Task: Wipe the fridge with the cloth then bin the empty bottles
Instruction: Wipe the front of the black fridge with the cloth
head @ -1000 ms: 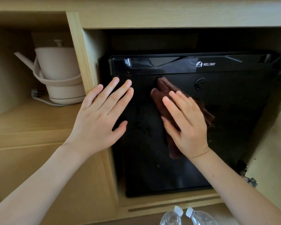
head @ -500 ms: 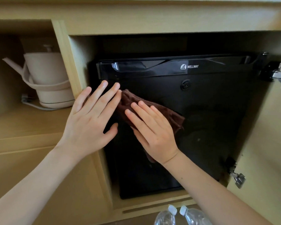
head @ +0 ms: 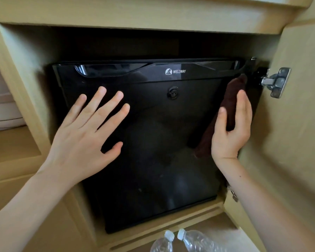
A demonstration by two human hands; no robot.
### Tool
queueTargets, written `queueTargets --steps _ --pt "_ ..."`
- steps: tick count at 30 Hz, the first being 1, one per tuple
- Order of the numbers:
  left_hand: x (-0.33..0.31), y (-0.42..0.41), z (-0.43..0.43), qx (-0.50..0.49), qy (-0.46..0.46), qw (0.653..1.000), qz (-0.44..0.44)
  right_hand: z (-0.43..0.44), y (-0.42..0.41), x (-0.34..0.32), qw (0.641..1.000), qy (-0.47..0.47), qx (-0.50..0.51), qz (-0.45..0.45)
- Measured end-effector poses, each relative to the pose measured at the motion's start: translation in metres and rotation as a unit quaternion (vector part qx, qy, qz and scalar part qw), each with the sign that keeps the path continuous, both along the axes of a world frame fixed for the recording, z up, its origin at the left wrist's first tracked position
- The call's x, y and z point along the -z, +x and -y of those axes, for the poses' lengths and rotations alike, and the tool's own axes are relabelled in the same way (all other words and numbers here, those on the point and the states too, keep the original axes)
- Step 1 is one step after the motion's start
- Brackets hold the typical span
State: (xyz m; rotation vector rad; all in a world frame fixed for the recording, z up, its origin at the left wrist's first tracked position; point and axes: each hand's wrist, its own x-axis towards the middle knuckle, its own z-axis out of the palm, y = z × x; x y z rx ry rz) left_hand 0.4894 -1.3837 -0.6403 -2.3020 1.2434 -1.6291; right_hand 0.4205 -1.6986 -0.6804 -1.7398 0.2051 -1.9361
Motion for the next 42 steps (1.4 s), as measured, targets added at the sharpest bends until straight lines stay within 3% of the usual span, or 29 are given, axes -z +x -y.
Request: queueTargets --steps 2,4,6,9,12,14,18,23,24,26,29,32,35,38,40,42 --pt "0.000 0.002 0.000 0.005 0.005 1.000 0.007 -0.015 0.004 -0.005 0.998 0.059 0.013 0.031" --pt "0.001 0.004 0.003 0.015 0.009 1.000 0.013 -0.038 0.010 -0.004 0.999 0.039 0.007 0.033" --pt "0.003 0.005 0.009 0.026 0.007 1.000 0.013 -0.062 0.015 0.005 0.998 -0.065 -0.014 0.006" --pt "0.007 0.013 0.011 0.026 0.001 1.000 0.011 -0.077 0.015 0.020 0.964 -0.255 -0.044 -0.060" --pt "0.012 0.027 0.008 0.034 -0.003 0.999 0.017 -0.051 0.013 0.015 0.938 -0.331 -0.056 -0.082" --pt "0.017 0.036 0.006 0.042 -0.006 0.999 0.013 -0.027 0.009 0.012 0.952 -0.292 -0.044 -0.076" --pt "0.021 0.041 0.009 0.049 -0.012 0.999 0.013 0.009 0.000 0.015 0.995 -0.091 -0.023 -0.025" --pt "0.016 0.034 0.012 0.059 -0.010 0.998 0.029 -0.017 0.011 0.002 0.983 0.165 -0.015 0.082" --pt "0.015 0.032 0.013 0.055 -0.010 0.998 0.032 -0.031 0.014 0.000 0.987 0.145 -0.015 0.071" --pt "0.012 0.026 0.014 0.044 -0.009 0.998 0.036 -0.056 0.018 0.008 0.999 0.008 -0.028 0.018" --pt "0.008 0.013 0.016 0.015 -0.003 0.999 0.033 -0.067 0.015 0.026 0.972 -0.222 -0.049 -0.056" --pt "0.004 0.003 0.017 -0.001 0.006 1.000 0.014 -0.040 0.011 0.025 0.953 -0.292 -0.044 -0.060" --pt "0.002 0.004 0.014 0.005 0.009 1.000 0.007 -0.003 0.005 0.024 0.978 -0.202 -0.009 -0.041" --pt "0.003 0.006 0.016 0.013 0.002 1.000 0.011 0.014 0.001 0.024 1.000 -0.012 0.005 -0.001" --pt "0.004 0.007 0.018 0.023 -0.006 1.000 0.007 0.009 0.002 0.020 0.994 0.107 0.010 0.037" --pt "0.005 0.008 0.019 0.039 -0.008 0.999 0.002 -0.005 0.004 0.018 0.992 0.116 0.024 0.046"
